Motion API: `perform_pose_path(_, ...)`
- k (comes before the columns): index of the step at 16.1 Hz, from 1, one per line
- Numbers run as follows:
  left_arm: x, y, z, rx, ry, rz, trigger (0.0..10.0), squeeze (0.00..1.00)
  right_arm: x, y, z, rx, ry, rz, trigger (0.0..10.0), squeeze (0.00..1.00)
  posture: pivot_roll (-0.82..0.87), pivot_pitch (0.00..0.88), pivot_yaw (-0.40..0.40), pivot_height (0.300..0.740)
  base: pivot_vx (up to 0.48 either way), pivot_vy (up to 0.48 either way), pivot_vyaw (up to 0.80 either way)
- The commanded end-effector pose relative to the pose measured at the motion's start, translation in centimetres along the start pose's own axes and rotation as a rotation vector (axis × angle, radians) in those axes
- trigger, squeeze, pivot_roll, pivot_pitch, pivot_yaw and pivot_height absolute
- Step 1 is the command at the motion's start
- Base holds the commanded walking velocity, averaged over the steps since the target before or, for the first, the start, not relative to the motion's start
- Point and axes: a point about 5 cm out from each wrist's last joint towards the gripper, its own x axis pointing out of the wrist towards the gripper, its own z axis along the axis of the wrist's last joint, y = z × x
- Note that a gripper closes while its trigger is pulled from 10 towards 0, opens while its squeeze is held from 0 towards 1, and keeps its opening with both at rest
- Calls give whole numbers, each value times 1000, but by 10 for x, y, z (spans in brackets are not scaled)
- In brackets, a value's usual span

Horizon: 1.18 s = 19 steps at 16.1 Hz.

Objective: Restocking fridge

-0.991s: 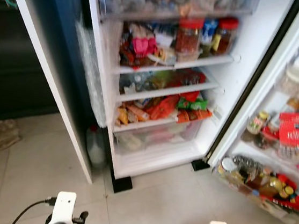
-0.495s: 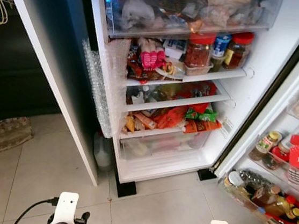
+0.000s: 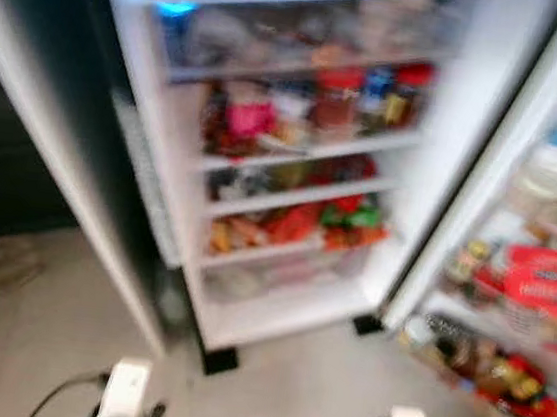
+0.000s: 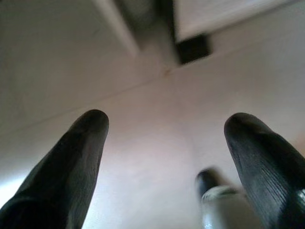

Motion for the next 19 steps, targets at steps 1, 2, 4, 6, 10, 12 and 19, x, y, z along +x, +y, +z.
perform_pose_path(1,-4,7,-13,18,49,14,10000,0,1,4,3,11,-10,7,10000,0,-68,0,20,740,0,-442,-706)
perform_pose_path(2,-4,8,-13,18,50,15,10000,0,1,4,4,4,-17,7,10000,0,-70,0,20,740,0,-442,0)
perform_pose_path(4,-5,10,-16,18,58,18,10000,0,1,4,4,10,-15,1,10000,0,-72,0,21,740,0,-441,0)
perform_pose_path(6,-5,10,-17,19,61,17,10000,0,1,4,4,10,-16,2,10000,0,-74,0,20,740,0,-439,0)
perform_pose_path(10,-4,8,-16,17,61,14,10000,0,2,4,5,9,-17,0,10000,0,-73,0,20,740,0,-447,0)
perform_pose_path(12,-4,7,-15,16,60,14,10000,0,2,4,6,9,-18,-2,10000,0,-74,0,20,740,0,-448,0)
perform_pose_path(19,-4,5,-15,20,58,11,10000,0,2,3,5,8,-12,-11,10000,0,-78,0,19,740,0,-447,-340)
